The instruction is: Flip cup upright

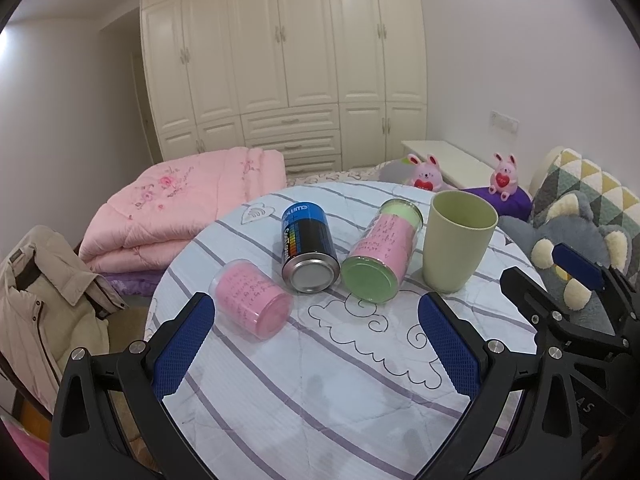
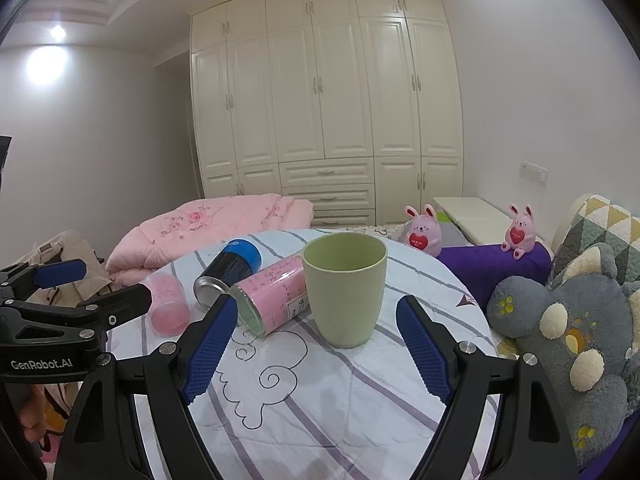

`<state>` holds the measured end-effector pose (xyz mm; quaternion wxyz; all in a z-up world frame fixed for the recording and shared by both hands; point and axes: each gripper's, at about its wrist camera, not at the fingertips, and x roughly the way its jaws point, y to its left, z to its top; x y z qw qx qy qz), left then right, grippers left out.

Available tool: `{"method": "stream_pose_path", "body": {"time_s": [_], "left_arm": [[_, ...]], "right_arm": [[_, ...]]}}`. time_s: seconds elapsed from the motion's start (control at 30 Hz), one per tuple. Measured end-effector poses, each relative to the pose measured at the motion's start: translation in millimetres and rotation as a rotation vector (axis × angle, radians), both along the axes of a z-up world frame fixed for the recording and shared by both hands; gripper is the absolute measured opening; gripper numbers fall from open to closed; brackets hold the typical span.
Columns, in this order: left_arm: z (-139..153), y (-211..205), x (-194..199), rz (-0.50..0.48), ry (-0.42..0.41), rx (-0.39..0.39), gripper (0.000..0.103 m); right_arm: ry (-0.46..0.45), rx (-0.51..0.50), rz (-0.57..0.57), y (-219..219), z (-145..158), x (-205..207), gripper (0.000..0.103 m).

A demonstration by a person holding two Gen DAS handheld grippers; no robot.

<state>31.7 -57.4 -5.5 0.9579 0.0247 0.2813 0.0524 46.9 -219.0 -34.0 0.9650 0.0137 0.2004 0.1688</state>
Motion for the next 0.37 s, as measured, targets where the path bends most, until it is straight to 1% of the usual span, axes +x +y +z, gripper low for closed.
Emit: {"method": "stream_pose_path", "body": {"time_s": [0.37], "left_arm": [[-5,4,11,-0.001,0.008,-0.004,0.103]], "right_arm": [[0.062,0.017,-0.018,2,-10,23,0.083]]}}
